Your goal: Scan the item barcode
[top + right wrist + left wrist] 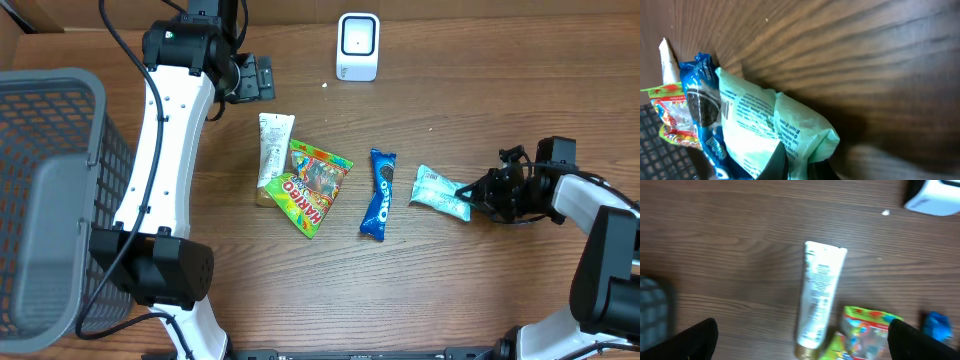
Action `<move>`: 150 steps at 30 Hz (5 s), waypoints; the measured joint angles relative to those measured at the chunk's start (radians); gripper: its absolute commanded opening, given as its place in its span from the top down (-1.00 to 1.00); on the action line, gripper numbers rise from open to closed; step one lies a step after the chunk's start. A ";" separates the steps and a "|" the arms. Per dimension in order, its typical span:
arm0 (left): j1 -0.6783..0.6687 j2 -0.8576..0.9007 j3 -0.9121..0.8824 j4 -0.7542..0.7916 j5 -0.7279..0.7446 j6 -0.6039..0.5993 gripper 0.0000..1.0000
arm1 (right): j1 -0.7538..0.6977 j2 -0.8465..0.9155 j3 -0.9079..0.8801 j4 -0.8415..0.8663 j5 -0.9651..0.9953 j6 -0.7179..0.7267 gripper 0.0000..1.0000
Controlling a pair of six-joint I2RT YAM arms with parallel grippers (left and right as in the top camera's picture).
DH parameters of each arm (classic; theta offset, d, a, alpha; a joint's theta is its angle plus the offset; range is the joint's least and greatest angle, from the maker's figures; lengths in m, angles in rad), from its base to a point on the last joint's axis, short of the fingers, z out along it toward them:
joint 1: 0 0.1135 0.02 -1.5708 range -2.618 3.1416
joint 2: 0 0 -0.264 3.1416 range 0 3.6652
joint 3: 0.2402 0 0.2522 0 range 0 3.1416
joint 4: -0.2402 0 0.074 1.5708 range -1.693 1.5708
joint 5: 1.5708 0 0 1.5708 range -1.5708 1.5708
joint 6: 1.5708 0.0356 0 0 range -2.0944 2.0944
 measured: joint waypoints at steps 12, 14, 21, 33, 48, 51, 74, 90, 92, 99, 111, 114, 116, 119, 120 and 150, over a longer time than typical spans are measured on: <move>0.000 0.000 0.000 0.011 -0.254 0.109 -0.99 | 0.142 -0.095 0.465 -0.334 0.266 0.018 0.92; 0.000 0.000 0.000 0.011 -0.262 0.113 -0.99 | 0.208 -0.100 0.552 -0.345 0.393 0.018 0.92; 0.000 0.000 0.000 0.011 -0.274 0.116 -1.00 | 0.449 -0.103 0.626 -0.117 0.863 0.002 0.92; 0.000 0.000 0.000 0.011 -0.277 0.116 -1.00 | 0.560 -0.047 0.628 0.432 1.166 -0.412 0.92; 0.000 0.000 0.000 0.011 -0.277 0.116 -1.00 | 0.616 0.146 0.628 0.839 1.207 -0.765 0.92; 0.000 0.000 0.000 0.011 -0.277 0.116 -1.00 | 0.629 0.179 0.628 0.908 1.207 -0.816 0.92; 0.000 0.000 0.000 0.011 -0.278 0.116 -0.99 | 0.676 0.568 0.629 1.353 1.176 -1.520 0.92; 0.000 0.000 0.000 0.011 -0.278 0.116 -1.00 | 0.709 0.568 0.629 1.372 1.176 -1.585 0.92; 0.000 0.000 0.000 0.011 -0.278 0.116 -1.00 | 0.715 0.568 0.629 1.372 1.173 -1.587 0.92; 0.000 0.000 0.000 0.011 -0.278 0.116 -0.99 | 0.719 0.568 0.629 1.372 1.175 -1.595 0.92; 0.000 0.000 0.000 0.011 -0.278 0.116 -1.00 | 0.719 0.568 0.630 1.490 1.228 -1.667 0.93; 0.000 0.000 0.000 0.011 -0.278 0.116 -0.99 | 0.719 0.568 0.630 1.435 1.234 -1.683 0.92; 0.000 0.000 0.000 0.011 -0.278 0.116 -0.99 | 0.719 0.568 0.630 1.375 1.233 -1.688 0.92; 0.000 0.000 0.000 0.011 -0.278 0.116 -0.99 | 0.719 0.569 0.630 1.313 1.233 -1.688 0.93; 0.000 0.000 0.000 0.011 -0.278 0.116 -0.99 | 0.719 0.569 0.630 1.309 1.233 -1.689 0.93; 0.000 0.000 0.000 0.011 -0.280 0.116 -0.99 | 0.837 -0.124 0.636 0.146 1.020 -0.879 0.93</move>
